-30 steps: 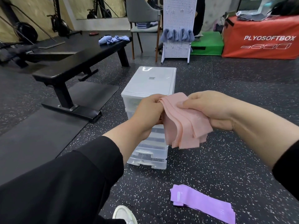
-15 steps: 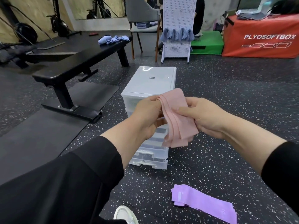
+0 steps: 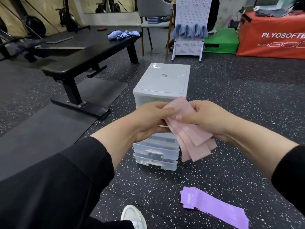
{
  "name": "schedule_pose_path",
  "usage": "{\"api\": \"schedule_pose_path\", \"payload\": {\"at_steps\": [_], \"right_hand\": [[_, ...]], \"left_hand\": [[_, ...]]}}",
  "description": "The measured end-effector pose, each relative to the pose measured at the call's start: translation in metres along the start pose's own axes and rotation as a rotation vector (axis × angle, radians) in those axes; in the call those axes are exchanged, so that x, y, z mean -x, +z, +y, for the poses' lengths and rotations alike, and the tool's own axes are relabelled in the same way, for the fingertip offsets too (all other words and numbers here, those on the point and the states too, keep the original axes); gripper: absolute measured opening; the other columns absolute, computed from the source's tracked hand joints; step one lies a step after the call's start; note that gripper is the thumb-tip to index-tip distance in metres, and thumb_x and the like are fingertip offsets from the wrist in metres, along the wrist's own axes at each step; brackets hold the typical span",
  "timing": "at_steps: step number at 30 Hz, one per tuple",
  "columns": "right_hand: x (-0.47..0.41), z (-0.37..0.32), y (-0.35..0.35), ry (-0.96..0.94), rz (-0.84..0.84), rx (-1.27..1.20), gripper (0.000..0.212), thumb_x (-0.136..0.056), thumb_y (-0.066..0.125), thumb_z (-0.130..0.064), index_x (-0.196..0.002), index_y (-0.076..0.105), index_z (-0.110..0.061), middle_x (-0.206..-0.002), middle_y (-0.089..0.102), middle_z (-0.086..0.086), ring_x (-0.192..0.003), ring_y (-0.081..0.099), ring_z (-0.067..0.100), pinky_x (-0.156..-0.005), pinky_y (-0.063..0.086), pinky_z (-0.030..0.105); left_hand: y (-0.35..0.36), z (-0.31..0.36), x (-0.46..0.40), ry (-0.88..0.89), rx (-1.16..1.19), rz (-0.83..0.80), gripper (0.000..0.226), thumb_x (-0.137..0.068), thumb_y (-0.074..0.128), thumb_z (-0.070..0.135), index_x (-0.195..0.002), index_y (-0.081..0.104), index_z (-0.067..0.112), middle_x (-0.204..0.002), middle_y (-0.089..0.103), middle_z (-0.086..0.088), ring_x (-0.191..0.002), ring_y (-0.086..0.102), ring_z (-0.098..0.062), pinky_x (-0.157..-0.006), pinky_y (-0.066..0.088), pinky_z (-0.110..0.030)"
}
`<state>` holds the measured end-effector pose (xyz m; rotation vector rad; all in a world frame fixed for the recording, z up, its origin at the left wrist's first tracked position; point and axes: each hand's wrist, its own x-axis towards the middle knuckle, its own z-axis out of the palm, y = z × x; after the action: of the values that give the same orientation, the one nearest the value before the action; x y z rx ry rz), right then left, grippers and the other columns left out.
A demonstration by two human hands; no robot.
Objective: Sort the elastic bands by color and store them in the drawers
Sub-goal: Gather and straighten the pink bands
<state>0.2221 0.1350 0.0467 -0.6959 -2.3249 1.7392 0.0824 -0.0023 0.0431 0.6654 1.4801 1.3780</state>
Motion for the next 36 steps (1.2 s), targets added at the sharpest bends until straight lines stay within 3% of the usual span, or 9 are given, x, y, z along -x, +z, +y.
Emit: {"api": "schedule_pose_path", "payload": {"at_steps": [8,15,19,21,24,27,29,31,36], "right_hand": [[-0.035,0.003,0.024,0.135,-0.168,-0.225,0.049,-0.08,0.076,-0.029,-0.123,0.065,-0.006,-0.113,0.075,0.013,-0.103,0.072,0.029,-0.094,0.056,0.049],[-0.091,0.031,0.047,0.196,-0.149,-0.182,0.033,-0.09,0.072,-0.016,-0.122,0.066,-0.014,-0.109,0.077,0.01,-0.101,0.072,0.028,-0.093,0.056,0.047],[-0.129,0.06,0.066,0.257,-0.115,0.005,0.024,-0.089,0.073,-0.013,-0.112,0.069,-0.019,-0.104,0.076,0.011,-0.093,0.073,0.028,-0.076,0.06,0.042],[-0.148,0.078,0.074,0.29,-0.097,0.077,0.027,-0.087,0.071,-0.008,-0.112,0.07,-0.017,-0.104,0.074,0.014,-0.09,0.073,0.031,-0.068,0.061,0.041],[-0.171,0.101,0.084,0.294,-0.075,0.213,0.031,-0.086,0.067,-0.001,-0.114,0.069,-0.015,-0.095,0.071,0.011,-0.074,0.068,0.025,-0.054,0.056,0.032],[-0.194,0.125,0.09,0.262,-0.066,0.356,0.032,-0.085,0.067,-0.002,-0.115,0.07,-0.015,-0.096,0.069,0.009,-0.074,0.064,0.023,-0.056,0.053,0.029],[-0.208,0.141,0.093,0.232,-0.098,0.516,0.037,-0.086,0.067,-0.006,-0.122,0.068,-0.015,-0.107,0.067,0.01,-0.085,0.064,0.025,-0.065,0.051,0.028],[-0.219,0.155,0.096,0.22,-0.149,0.631,0.043,-0.086,0.066,-0.008,-0.129,0.064,-0.014,-0.121,0.065,0.01,-0.097,0.063,0.028,-0.077,0.051,0.029],[-0.234,0.179,0.103,0.254,-0.271,0.792,0.051,-0.087,0.066,-0.014,-0.138,0.057,-0.018,-0.13,0.063,0.009,-0.101,0.061,0.027,-0.083,0.05,0.03]], "left_hand": [[-0.051,0.019,-0.026,0.088,-0.115,0.304,0.029,-0.089,0.073,0.005,-0.116,0.066,-0.005,-0.091,0.069,-0.017,-0.075,0.068,-0.028,-0.063,0.059,-0.032],[-0.111,-0.027,-0.059,0.015,-0.113,0.402,0.008,-0.092,0.071,0.01,-0.086,0.066,0.012,-0.087,0.065,-0.011,-0.078,0.061,-0.025,-0.07,0.055,-0.035],[-0.134,-0.081,-0.083,-0.101,-0.06,0.46,0.005,-0.094,0.07,0.014,-0.096,0.066,0.01,-0.086,0.063,-0.007,-0.071,0.053,-0.017,-0.061,0.04,-0.025],[-0.143,-0.11,-0.097,-0.159,-0.005,0.483,0.02,-0.094,0.069,0.012,-0.111,0.067,0.001,-0.096,0.064,-0.011,-0.078,0.056,-0.019,-0.063,0.043,-0.026],[-0.157,-0.141,-0.112,-0.222,0.007,0.442,0.014,-0.094,0.067,0.008,-0.106,0.063,0.003,-0.091,0.063,-0.01,-0.075,0.057,-0.017,-0.065,0.046,-0.026],[-0.168,-0.159,-0.128,-0.267,0.017,0.412,0.014,-0.094,0.066,0.005,-0.107,0.061,0.004,-0.093,0.066,-0.008,-0.075,0.06,-0.016,-0.063,0.05,-0.026],[-0.171,-0.169,-0.137,-0.254,-0.105,0.404,0.033,-0.09,0.07,0.006,-0.121,0.06,0.007,-0.105,0.068,-0.009,-0.083,0.065,-0.019,-0.066,0.056,-0.03],[-0.173,-0.175,-0.145,-0.202,-0.464,0.368,0.051,-0.085,0.072,0.009,-0.133,0.056,0.015,-0.113,0.065,-0.007,-0.095,0.065,-0.023,-0.078,0.055,-0.032],[-0.168,-0.176,-0.168,-0.2,-1.019,0.164,0.045,-0.088,0.062,0.015,-0.133,0.059,0.015,-0.121,0.065,-0.01,-0.11,0.061,-0.029,-0.079,0.041,-0.025]]}}
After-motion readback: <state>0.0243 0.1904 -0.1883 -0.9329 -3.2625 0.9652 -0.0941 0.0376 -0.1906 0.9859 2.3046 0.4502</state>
